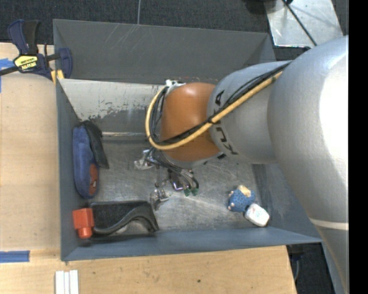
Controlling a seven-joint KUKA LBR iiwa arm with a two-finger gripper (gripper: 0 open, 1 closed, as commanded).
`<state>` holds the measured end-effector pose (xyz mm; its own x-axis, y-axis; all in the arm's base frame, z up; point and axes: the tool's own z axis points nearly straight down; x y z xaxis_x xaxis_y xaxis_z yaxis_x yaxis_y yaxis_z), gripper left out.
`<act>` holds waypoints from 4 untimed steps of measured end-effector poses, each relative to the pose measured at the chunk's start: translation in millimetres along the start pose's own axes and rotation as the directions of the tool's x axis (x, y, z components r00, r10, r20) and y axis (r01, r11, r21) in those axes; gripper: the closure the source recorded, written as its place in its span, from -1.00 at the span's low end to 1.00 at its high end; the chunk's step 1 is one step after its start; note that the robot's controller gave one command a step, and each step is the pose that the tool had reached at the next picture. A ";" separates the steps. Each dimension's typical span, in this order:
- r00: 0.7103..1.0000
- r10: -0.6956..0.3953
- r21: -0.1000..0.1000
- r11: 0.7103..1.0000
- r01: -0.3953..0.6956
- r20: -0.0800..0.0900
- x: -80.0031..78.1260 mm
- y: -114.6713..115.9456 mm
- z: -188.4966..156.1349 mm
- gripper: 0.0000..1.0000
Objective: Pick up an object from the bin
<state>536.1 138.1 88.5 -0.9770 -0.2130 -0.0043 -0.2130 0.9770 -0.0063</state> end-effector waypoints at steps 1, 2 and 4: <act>0.978 -0.207 -0.005 0.978 0.207 0.007 -78.8 1.7 -25.5 -1.00; 0.974 -0.225 -0.005 0.974 0.225 0.003 -100.9 66.8 16.1 -1.00; 0.995 -0.099 -0.007 0.995 0.099 -0.004 -87.2 87.4 -62.9 -1.00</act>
Offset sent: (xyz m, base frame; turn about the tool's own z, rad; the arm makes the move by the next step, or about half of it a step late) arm 0.0737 0.0185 0.0234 -0.2099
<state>602.4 242.5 151.3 -0.9511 -0.3089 0.0002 -0.3089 0.9511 0.0007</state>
